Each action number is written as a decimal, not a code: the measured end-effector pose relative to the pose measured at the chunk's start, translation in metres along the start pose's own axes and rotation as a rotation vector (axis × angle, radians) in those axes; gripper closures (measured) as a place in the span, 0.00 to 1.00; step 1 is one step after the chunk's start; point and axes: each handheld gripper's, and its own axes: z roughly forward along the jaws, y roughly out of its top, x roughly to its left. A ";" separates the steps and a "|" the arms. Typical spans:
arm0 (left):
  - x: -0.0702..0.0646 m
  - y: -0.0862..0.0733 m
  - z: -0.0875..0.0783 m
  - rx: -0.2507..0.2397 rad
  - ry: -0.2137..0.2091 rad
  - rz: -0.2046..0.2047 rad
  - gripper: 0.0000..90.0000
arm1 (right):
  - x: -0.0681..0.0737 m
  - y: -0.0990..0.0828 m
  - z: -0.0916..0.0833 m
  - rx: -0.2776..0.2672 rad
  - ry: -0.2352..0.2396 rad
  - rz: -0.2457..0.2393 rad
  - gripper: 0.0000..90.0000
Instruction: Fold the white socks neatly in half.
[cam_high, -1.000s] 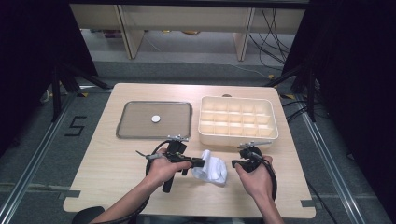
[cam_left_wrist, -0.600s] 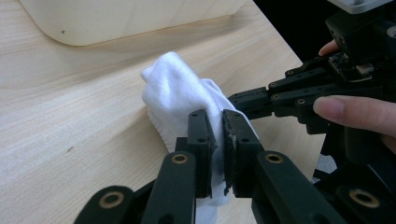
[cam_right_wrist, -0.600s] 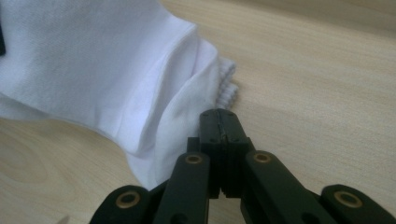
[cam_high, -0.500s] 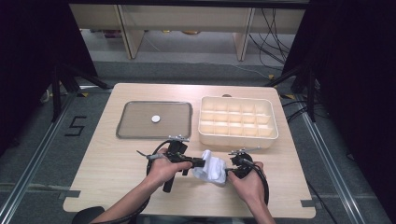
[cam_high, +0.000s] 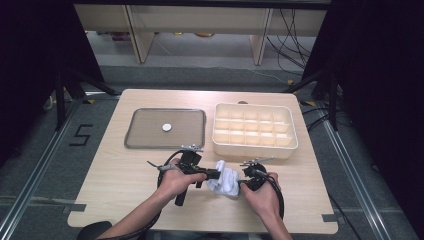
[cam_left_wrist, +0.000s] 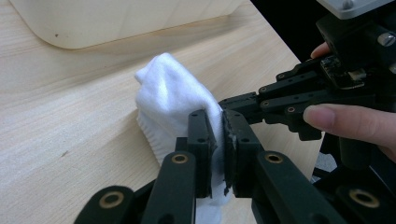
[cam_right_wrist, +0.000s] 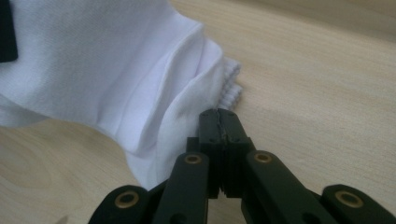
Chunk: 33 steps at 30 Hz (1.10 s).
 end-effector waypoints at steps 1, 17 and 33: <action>0.000 0.000 0.000 -0.001 0.000 0.001 0.91 | 0.000 0.000 0.000 0.008 0.000 -0.012 0.99; -0.002 0.002 0.001 0.004 0.003 0.014 0.91 | 0.004 0.001 0.003 -0.004 0.004 -0.011 0.99; -0.004 0.003 0.001 0.012 0.030 0.023 0.91 | 0.010 0.004 0.004 0.021 -0.003 0.025 0.99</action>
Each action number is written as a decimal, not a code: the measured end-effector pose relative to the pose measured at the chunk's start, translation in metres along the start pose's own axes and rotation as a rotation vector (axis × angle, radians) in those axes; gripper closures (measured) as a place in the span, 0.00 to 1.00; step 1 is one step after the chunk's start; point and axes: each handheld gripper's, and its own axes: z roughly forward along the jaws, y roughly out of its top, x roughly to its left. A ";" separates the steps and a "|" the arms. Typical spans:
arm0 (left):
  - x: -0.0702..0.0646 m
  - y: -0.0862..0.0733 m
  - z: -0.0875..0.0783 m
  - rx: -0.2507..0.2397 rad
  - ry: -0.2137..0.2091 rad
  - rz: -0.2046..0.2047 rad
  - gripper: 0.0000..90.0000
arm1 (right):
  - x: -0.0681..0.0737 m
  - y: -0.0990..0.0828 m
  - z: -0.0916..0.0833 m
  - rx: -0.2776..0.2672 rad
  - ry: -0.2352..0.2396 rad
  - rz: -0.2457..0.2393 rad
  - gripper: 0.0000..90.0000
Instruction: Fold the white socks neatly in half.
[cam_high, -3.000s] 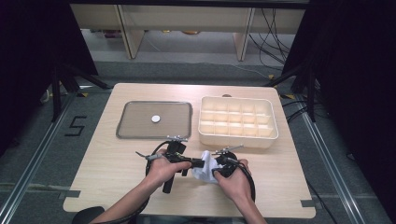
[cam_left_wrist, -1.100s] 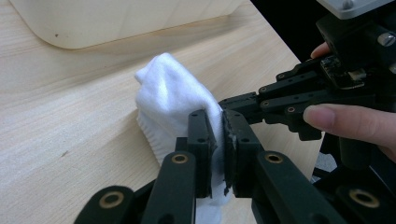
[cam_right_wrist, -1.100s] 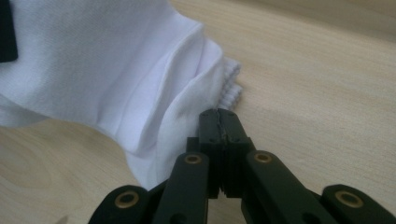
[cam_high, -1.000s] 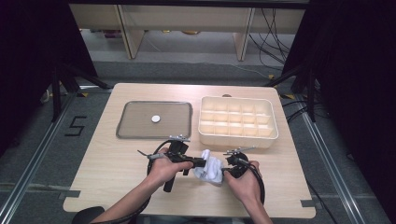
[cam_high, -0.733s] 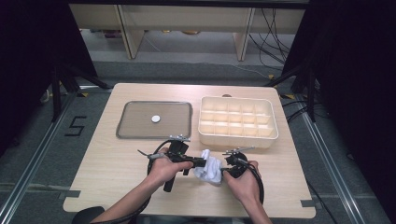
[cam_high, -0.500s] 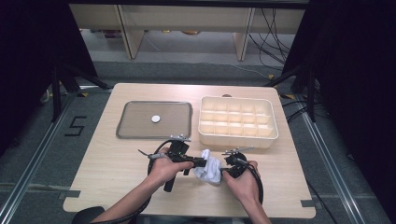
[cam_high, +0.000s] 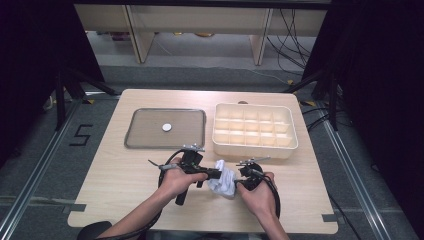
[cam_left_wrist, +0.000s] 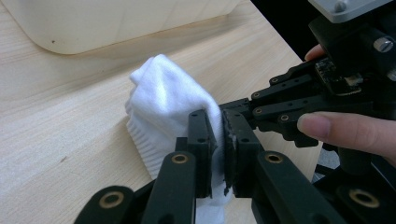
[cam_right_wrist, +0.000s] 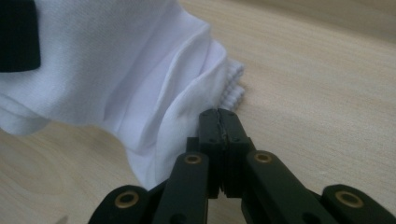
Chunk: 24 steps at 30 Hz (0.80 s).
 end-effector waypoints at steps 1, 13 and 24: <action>0.000 0.000 0.000 0.005 0.005 0.003 0.91 | 0.000 0.000 0.001 -0.008 0.001 -0.006 0.99; 0.000 0.001 0.003 0.008 -0.005 0.008 0.91 | 0.002 0.002 0.002 -0.013 0.001 -0.015 0.99; -0.002 0.002 0.004 0.010 0.005 0.029 0.91 | 0.005 0.002 0.004 -0.014 0.003 -0.017 0.99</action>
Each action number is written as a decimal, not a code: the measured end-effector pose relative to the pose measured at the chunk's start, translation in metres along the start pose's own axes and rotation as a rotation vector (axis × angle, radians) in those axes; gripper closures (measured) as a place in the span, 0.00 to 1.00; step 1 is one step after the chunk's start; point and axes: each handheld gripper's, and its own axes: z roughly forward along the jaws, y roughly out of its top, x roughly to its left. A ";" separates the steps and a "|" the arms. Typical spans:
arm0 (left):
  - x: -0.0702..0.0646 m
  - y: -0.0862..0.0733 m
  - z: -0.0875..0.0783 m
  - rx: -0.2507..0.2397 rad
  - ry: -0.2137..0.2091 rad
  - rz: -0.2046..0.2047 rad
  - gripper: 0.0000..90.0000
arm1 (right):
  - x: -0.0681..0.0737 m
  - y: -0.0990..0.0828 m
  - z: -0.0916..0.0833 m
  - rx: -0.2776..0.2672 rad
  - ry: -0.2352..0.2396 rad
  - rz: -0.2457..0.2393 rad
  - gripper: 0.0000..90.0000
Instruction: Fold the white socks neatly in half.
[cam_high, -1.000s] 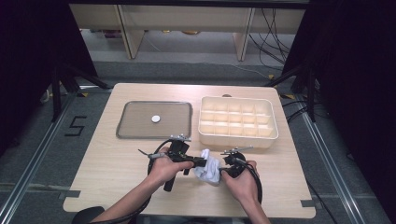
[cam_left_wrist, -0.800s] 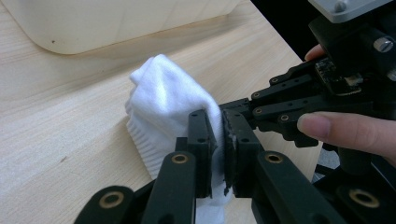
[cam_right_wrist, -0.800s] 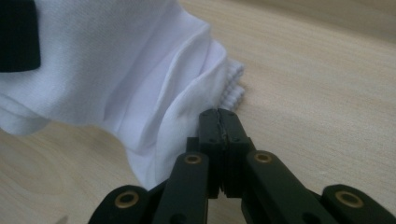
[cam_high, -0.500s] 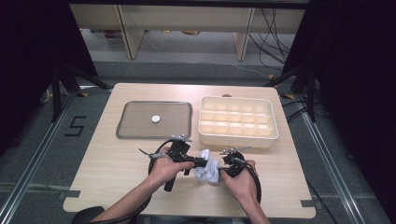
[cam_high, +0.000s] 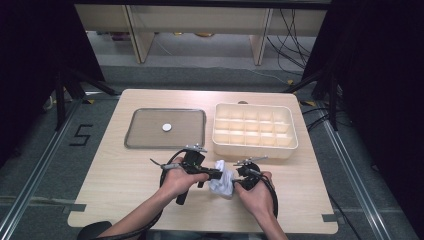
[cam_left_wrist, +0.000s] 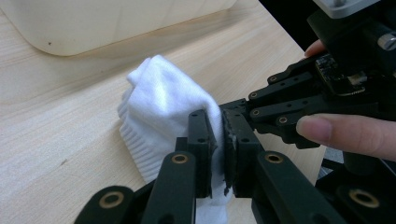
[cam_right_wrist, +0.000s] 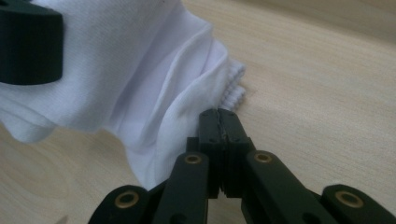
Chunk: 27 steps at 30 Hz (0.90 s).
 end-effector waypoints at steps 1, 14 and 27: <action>0.000 0.000 0.000 0.002 0.000 0.003 0.91 | 0.000 0.000 0.000 0.003 0.001 0.002 0.99; -0.002 0.001 0.001 0.011 0.011 0.017 0.91 | 0.002 0.001 0.003 0.001 0.004 -0.037 0.99; -0.004 0.000 0.004 0.016 0.022 0.025 0.91 | 0.008 0.001 0.004 0.016 0.007 -0.022 0.99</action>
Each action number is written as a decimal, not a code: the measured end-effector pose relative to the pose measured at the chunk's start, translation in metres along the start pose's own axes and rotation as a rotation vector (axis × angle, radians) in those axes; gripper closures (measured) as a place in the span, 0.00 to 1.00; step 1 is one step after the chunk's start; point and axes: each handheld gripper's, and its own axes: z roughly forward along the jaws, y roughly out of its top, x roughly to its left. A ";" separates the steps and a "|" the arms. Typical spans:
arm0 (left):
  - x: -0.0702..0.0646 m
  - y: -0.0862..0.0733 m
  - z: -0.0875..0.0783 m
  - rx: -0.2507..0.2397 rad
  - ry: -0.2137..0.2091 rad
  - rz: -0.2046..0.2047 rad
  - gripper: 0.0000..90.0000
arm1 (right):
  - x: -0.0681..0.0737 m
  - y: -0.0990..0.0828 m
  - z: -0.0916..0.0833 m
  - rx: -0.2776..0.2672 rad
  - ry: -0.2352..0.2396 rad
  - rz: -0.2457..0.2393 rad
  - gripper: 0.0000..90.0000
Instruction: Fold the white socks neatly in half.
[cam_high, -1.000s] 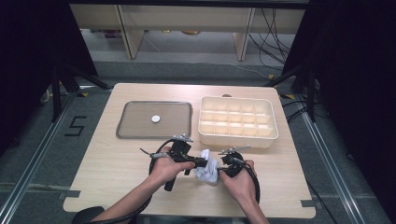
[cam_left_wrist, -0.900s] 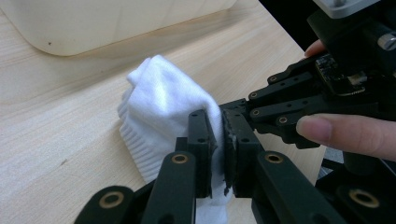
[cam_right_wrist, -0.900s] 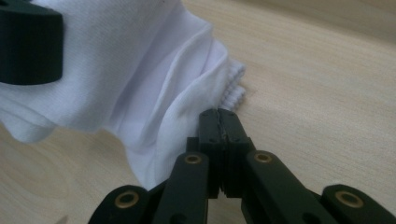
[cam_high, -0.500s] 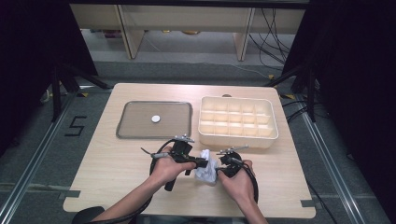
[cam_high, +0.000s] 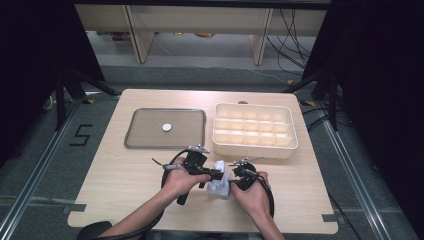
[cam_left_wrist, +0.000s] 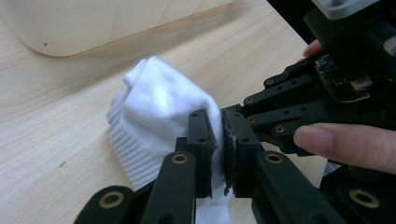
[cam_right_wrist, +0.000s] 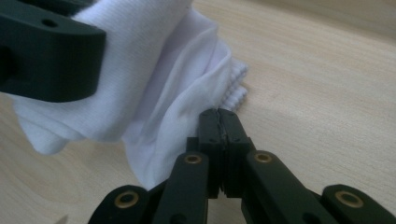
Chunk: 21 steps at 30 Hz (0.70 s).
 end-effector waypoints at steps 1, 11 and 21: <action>-0.001 0.001 -0.001 0.022 0.010 0.005 0.91 | -0.001 0.000 0.001 -0.011 0.012 -0.027 0.99; -0.002 -0.003 0.006 0.014 -0.001 0.010 0.91 | 0.005 0.000 0.004 -0.008 0.015 -0.019 0.99; -0.004 -0.008 0.017 0.042 0.019 0.033 0.91 | -0.004 0.006 -0.005 -0.034 0.020 -0.002 0.92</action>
